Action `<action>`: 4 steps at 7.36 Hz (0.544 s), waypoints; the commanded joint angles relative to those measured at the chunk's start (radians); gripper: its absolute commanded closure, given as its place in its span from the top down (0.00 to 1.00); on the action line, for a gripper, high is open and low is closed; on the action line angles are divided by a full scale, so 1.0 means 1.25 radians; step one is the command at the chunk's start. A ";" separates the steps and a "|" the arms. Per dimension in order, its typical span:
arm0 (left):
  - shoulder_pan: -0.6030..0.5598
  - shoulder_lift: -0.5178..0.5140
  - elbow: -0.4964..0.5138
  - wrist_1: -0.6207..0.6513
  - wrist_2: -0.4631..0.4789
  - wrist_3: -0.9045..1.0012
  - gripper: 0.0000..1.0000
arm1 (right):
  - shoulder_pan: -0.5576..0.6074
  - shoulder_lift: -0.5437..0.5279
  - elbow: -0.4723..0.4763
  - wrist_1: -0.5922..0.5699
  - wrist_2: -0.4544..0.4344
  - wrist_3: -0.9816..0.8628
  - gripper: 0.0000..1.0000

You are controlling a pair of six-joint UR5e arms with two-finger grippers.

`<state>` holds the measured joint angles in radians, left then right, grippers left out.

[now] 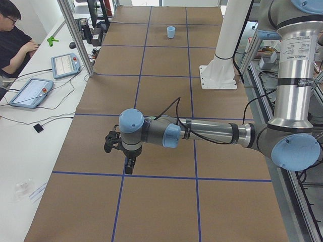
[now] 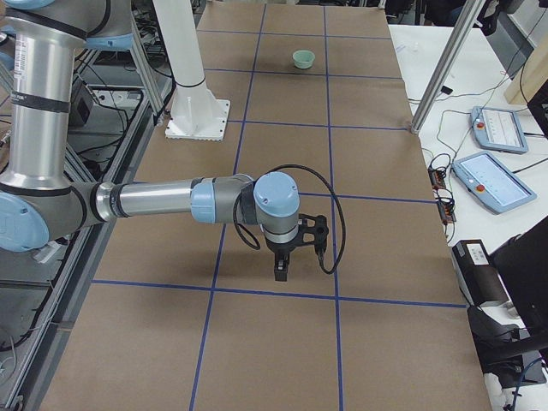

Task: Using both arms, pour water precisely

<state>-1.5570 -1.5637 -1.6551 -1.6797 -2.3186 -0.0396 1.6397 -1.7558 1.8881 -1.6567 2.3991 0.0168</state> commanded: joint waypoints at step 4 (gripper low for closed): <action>0.000 0.008 -0.002 0.005 -0.009 0.000 1.00 | 0.000 -0.005 0.000 -0.001 -0.001 0.000 0.99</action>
<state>-1.5570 -1.5567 -1.6533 -1.6772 -2.3217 -0.0393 1.6398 -1.7603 1.8891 -1.6570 2.3989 0.0169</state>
